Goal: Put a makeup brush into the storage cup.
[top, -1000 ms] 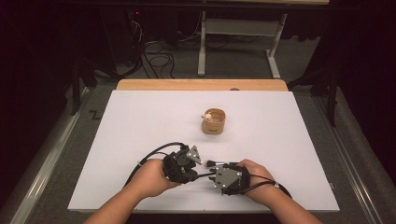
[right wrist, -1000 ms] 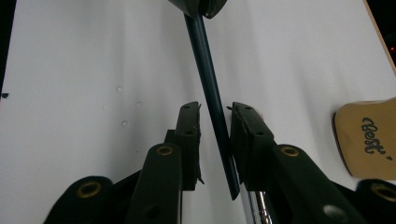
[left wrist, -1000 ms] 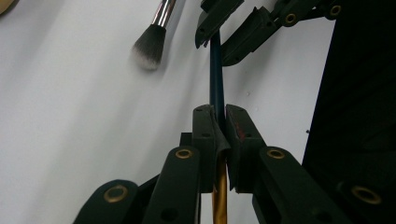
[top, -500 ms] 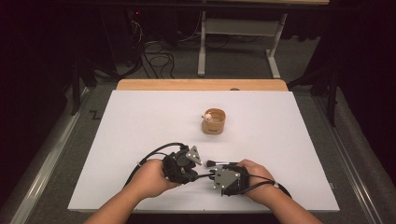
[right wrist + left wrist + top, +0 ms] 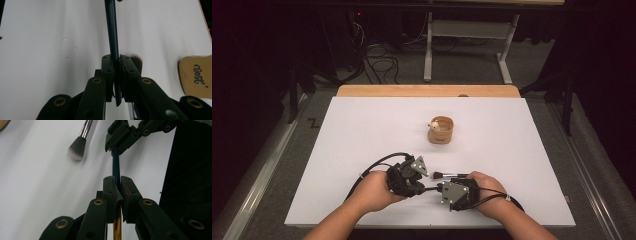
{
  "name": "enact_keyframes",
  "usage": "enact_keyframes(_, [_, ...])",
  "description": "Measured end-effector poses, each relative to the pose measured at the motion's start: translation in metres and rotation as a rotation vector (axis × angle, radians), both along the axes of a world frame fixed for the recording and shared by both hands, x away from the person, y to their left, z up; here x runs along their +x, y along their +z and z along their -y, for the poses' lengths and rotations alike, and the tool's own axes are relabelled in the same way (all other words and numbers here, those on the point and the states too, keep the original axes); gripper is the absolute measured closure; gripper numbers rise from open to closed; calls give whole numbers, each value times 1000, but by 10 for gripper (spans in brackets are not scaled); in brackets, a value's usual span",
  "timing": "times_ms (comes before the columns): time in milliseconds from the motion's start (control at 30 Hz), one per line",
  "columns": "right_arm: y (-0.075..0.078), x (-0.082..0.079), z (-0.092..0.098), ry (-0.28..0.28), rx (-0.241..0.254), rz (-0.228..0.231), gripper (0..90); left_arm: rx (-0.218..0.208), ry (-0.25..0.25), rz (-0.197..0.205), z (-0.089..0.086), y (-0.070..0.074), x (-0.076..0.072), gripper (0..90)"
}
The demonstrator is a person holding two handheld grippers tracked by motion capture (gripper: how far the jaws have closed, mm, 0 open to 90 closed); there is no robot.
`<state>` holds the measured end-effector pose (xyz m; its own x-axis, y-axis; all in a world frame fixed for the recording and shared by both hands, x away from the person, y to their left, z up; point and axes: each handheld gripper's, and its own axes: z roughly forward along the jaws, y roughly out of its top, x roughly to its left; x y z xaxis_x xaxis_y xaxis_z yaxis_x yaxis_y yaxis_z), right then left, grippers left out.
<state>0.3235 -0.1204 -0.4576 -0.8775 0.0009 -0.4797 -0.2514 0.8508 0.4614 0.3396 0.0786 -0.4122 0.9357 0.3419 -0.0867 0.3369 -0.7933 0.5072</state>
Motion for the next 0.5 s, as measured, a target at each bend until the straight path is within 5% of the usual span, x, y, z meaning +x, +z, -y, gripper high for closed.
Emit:
enact_keyframes(367, [1,-1,1,26,-8,11,864,-2,18,9,-1,1,2,797])
enact_keyframes(500, [1,-1,2,26,-17,15,864,1,47,23,-2,2,3,682])
